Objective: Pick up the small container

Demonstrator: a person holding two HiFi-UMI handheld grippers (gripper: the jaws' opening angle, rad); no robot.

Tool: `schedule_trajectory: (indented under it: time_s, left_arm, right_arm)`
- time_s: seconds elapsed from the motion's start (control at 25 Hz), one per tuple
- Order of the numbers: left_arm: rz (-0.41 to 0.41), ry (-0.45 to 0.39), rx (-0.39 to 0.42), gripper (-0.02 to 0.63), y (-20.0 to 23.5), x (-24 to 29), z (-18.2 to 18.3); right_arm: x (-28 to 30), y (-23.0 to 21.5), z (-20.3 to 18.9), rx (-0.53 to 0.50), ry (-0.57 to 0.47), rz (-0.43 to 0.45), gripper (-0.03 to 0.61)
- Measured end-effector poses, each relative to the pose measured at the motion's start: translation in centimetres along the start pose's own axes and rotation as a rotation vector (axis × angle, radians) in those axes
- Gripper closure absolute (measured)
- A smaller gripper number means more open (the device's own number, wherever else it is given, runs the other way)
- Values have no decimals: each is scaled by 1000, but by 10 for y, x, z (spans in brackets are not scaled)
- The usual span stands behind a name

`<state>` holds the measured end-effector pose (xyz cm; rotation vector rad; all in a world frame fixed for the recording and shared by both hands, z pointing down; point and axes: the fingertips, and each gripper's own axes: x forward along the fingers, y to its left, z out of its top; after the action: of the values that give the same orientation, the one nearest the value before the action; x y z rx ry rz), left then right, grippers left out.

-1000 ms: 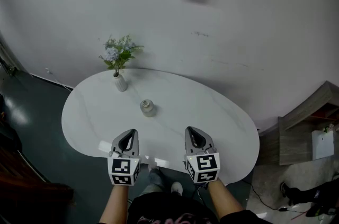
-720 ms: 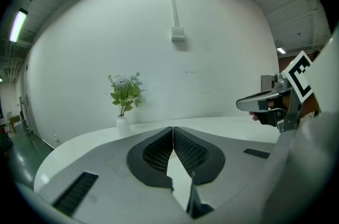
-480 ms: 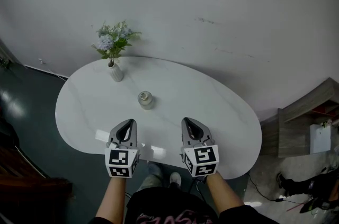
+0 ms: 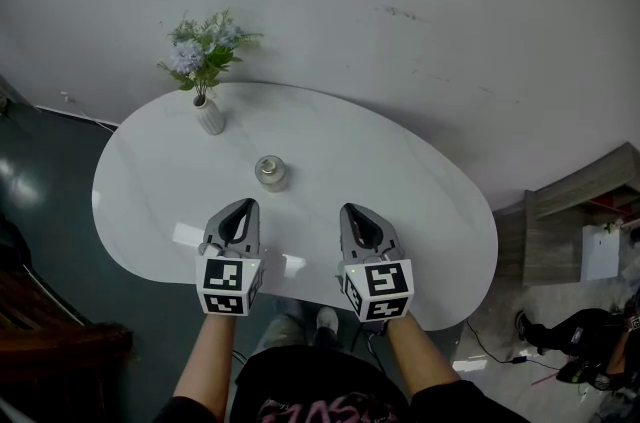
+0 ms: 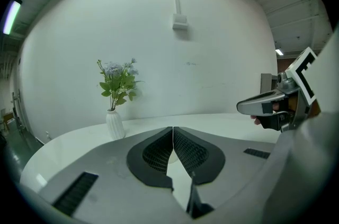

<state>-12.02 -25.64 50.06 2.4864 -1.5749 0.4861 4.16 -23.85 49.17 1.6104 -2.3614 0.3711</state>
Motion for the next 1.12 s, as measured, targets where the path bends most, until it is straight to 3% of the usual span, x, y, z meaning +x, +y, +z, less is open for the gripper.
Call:
schedule_trajectory:
  time_s: [0.92,1.04,1.12]
  left_arm:
    - [-45,44,-18,597,6,46,-25]
    - [-60,49,-23,531,5,52,-27]
    - [-63,51,-18,525,5,56,-28]
  right_arm:
    - [36,0,-21,26,50,2,511]
    - [40,0,-22,22,52,1,511]
    - [42,-2,-22,27,53,-2,512]
